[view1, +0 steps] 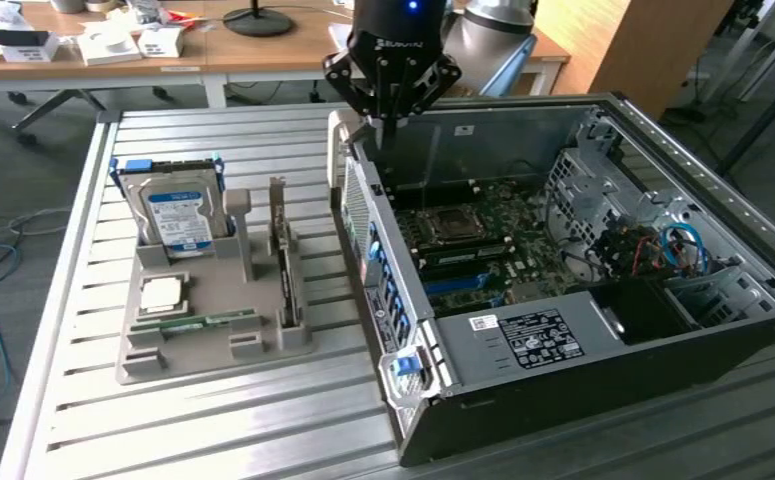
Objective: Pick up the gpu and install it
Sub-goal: 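Reach for the gpu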
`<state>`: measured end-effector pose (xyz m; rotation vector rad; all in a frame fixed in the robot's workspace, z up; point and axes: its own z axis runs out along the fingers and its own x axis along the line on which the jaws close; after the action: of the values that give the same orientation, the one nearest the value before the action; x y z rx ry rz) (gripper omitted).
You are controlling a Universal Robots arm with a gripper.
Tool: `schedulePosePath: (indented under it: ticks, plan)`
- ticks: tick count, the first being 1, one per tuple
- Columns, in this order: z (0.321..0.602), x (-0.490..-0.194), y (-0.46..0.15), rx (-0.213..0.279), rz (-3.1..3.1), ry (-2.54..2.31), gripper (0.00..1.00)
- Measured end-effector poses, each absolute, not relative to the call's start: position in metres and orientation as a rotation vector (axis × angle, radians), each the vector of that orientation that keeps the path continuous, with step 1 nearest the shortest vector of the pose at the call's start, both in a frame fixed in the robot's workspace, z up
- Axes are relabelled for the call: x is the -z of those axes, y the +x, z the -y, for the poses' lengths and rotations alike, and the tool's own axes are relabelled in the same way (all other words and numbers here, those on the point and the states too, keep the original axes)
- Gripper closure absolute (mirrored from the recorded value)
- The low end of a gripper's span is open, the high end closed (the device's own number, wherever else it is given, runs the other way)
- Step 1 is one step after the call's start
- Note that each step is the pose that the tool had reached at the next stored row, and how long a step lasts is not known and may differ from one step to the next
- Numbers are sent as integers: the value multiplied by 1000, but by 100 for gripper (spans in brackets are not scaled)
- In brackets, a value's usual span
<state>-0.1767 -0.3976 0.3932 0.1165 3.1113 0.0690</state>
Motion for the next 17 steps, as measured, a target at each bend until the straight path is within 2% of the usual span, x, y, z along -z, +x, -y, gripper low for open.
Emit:
schedulePosePath:
  ticks: [17]
  plan:
    - [394,-393,-217,-69,-3111,118,89]
